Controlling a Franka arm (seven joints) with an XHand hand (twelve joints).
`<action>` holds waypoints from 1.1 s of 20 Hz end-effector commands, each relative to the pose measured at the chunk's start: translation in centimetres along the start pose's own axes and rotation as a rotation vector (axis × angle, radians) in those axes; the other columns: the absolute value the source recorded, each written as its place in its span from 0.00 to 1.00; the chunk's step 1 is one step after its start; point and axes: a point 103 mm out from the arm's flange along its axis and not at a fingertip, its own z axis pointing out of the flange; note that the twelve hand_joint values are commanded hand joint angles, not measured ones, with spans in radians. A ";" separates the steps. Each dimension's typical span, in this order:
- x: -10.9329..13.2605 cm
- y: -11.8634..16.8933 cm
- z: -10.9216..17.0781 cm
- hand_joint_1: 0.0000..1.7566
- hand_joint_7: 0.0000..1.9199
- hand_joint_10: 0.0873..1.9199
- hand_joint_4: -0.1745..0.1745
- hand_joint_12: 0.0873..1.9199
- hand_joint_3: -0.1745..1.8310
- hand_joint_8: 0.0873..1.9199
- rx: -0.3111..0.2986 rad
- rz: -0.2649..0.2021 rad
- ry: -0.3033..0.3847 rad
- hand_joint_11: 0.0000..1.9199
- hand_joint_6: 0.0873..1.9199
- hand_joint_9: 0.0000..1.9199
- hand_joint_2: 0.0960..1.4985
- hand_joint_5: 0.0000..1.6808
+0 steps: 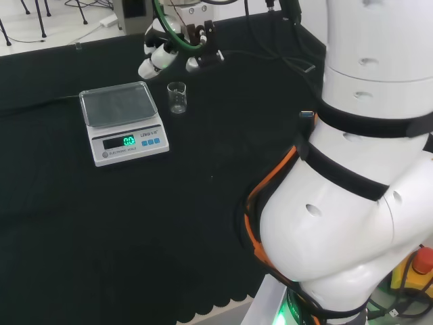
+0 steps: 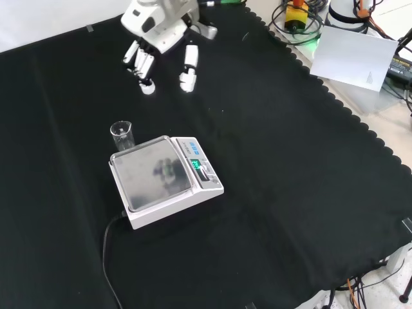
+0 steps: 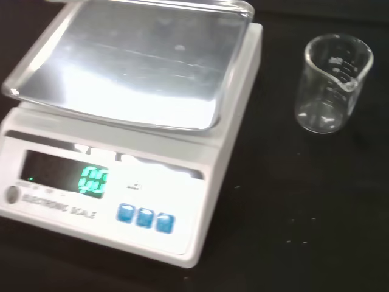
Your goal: Pick up the beaker.
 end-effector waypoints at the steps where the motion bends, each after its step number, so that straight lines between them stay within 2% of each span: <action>1: -4.5 2.2 1.1 0.38 0.33 0.42 0.34 0.73 0.31 0.41 0.053 0.011 0.019 0.17 0.38 0.39 0.53 0.31; 7: -6.0 4.1 2.0 0.39 0.33 0.42 0.33 0.73 0.31 0.41 0.069 0.022 0.030 0.17 0.38 0.39 0.53 0.31; 12: -7.0 6.2 2.6 0.39 0.33 0.42 0.33 0.72 0.32 0.41 0.106 0.018 0.036 0.17 0.38 0.39 0.53 0.31; 22: -8.0 9.4 3.4 0.39 0.33 0.42 0.32 0.72 0.33 0.41 0.161 0.025 0.026 0.17 0.39 0.39 0.53 0.31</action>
